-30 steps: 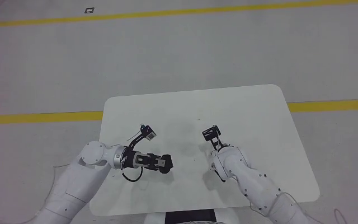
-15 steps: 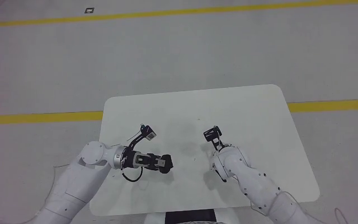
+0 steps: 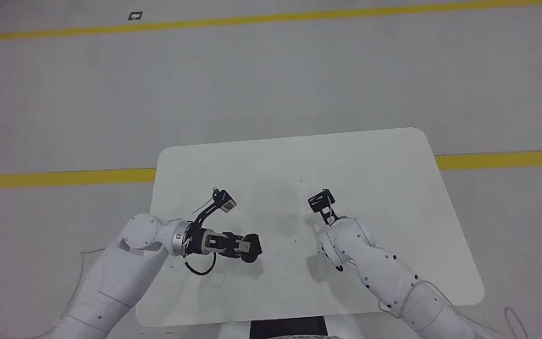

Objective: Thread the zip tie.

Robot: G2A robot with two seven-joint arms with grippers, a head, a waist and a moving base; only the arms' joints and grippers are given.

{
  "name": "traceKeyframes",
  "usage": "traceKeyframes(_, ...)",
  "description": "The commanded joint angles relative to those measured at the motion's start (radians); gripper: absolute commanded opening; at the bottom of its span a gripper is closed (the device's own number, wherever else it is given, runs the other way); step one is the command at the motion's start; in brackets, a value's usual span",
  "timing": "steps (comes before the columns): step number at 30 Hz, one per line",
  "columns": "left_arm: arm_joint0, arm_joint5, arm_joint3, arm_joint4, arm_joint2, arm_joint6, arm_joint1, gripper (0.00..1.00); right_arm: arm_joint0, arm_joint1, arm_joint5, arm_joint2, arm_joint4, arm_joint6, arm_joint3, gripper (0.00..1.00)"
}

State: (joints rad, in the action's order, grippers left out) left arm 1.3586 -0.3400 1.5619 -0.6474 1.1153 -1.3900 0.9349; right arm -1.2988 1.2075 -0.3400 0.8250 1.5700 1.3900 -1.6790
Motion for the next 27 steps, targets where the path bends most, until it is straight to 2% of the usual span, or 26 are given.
traceKeyframes(1,0.000,0.000,0.000,0.000,0.000,0.000,0.000,0.00,0.003,0.002,0.000,-0.003,0.000,0.000,0.008,0.00)
traceKeyframes(12,0.000,0.000,0.000,0.000,0.000,0.000,0.000,0.00,0.010,0.013,0.000,-0.008,0.000,0.000,0.040,0.00)
traceKeyframes(19,0.000,0.000,0.000,0.000,0.000,0.000,0.000,0.00,-0.026,0.031,0.000,0.030,0.000,0.000,0.015,0.00)
traceKeyframes(23,0.000,0.000,0.000,0.000,0.000,0.000,0.000,0.00,-0.007,0.024,0.000,0.031,0.000,-0.006,0.028,0.00)
traceKeyframes(27,0.000,0.000,0.000,0.000,0.000,0.000,0.000,0.00,0.021,0.010,0.000,-0.001,0.000,-0.010,0.048,0.00)
